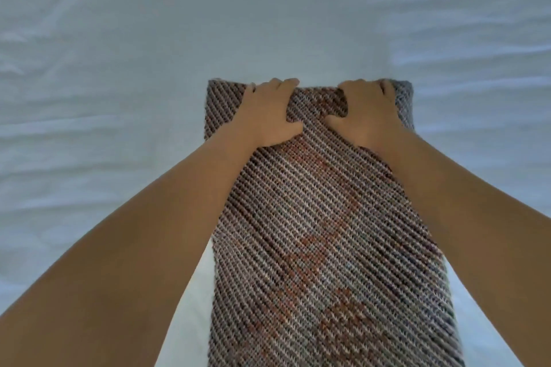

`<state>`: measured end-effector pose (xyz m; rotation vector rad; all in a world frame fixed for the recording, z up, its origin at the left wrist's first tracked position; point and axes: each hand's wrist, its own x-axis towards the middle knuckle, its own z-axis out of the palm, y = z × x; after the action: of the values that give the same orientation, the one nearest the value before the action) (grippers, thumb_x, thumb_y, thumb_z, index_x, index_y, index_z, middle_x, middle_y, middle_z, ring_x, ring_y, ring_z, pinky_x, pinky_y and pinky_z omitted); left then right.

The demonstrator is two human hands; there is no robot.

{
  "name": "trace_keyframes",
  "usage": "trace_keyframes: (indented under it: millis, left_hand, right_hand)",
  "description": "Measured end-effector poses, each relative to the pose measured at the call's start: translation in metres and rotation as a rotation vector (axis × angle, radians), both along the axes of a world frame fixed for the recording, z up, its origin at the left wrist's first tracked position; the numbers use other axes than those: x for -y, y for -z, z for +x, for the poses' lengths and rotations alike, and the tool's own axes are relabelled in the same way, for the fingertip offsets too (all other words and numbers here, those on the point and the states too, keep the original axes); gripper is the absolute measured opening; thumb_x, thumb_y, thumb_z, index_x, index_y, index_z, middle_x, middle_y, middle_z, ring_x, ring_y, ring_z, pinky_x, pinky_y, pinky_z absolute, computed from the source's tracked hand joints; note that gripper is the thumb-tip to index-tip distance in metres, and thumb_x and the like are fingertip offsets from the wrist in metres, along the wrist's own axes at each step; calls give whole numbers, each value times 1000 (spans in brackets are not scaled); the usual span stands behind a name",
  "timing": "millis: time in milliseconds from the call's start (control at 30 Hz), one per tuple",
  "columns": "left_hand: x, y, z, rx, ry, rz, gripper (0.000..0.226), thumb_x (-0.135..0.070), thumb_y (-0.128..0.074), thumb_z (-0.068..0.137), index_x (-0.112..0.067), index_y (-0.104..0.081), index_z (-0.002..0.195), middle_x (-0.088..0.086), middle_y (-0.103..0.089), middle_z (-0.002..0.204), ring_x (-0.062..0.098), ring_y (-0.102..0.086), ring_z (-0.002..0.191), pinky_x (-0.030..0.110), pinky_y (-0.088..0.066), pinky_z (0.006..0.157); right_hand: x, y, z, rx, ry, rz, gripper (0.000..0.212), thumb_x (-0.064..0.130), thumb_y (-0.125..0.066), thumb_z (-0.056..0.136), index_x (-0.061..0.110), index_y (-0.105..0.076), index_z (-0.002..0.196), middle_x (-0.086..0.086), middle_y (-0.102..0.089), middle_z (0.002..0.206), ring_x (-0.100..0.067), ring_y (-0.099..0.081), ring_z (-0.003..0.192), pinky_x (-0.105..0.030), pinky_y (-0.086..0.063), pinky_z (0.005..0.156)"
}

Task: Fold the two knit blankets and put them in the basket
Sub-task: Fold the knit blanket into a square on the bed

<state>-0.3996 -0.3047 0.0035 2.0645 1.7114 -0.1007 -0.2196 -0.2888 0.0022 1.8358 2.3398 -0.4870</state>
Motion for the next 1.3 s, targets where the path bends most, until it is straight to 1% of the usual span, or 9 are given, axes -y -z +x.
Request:
trace_keyframes:
  millis: [133,200,333,467,533,633,733,1067,1300]
  left_hand:
    - [-24,0,23,-1,0,-66,85,-64,-52,81,-17,-25,145,9,-34,148,28,-36,133,45,-31,107]
    - [-34,3,30,-74,44,-80,72,-63,-49,84,-12,-38,134,11,-48,132,28,-49,113,42,-41,94]
    - [-46,7,29,-91,96,-1,48,-60,-37,90,-12,-39,88,1,-45,72,21,-43,68,33,-35,63]
    - [-52,26,20,-130,110,28,52,-62,-32,90,-12,-40,81,0,-39,63,17,-39,56,31,-32,57]
    - [-45,45,18,-142,58,91,54,-64,-33,88,-11,-42,84,-1,-40,61,22,-43,59,31,-32,54]
    - [-35,61,20,-111,-20,203,53,-65,-36,87,-12,-40,83,-3,-37,58,22,-42,58,30,-27,50]
    - [-36,59,20,-104,-45,188,56,-69,-36,85,-13,-41,84,-4,-38,59,22,-45,61,30,-31,55]
    - [-16,46,-59,-314,-187,144,60,-65,-24,90,-14,-52,76,-4,-45,60,24,-50,67,32,-34,65]
    - [41,50,-42,-14,-451,429,41,-31,-50,88,-10,-55,123,18,-48,132,36,-42,124,51,-29,106]
  right_hand:
    - [-36,-11,20,96,-32,-92,78,70,-59,69,15,-50,123,-12,-55,122,-32,-48,115,-45,-31,103]
    - [-46,-16,29,100,-43,-157,69,73,-59,67,12,-54,98,-7,-59,96,-26,-54,88,-38,-40,82]
    - [-58,-16,57,-46,-10,-362,68,76,-62,58,13,-37,61,-1,-36,57,-18,-35,53,-29,-27,54]
    - [-76,-7,75,-10,-20,-197,70,78,-53,64,13,-29,53,-2,-29,50,-20,-31,47,-28,-25,50]
    - [-72,15,71,47,31,-77,65,74,-49,73,11,-39,62,-5,-42,58,-24,-44,58,-30,-32,53]
    - [-46,45,54,58,118,126,48,53,-44,92,9,-50,110,-15,-54,110,-33,-49,102,-42,-40,83]
    - [-21,46,26,-25,116,181,46,21,-41,96,11,-31,141,-18,-29,147,-35,-23,136,-51,-13,112]
    - [60,51,-29,-121,48,98,62,43,-26,94,12,-22,147,-14,-18,156,-30,-12,145,-52,-1,114]
    - [114,45,-77,-186,-122,109,61,40,-32,88,7,-41,138,-17,-40,145,-33,-37,135,-56,-24,109]
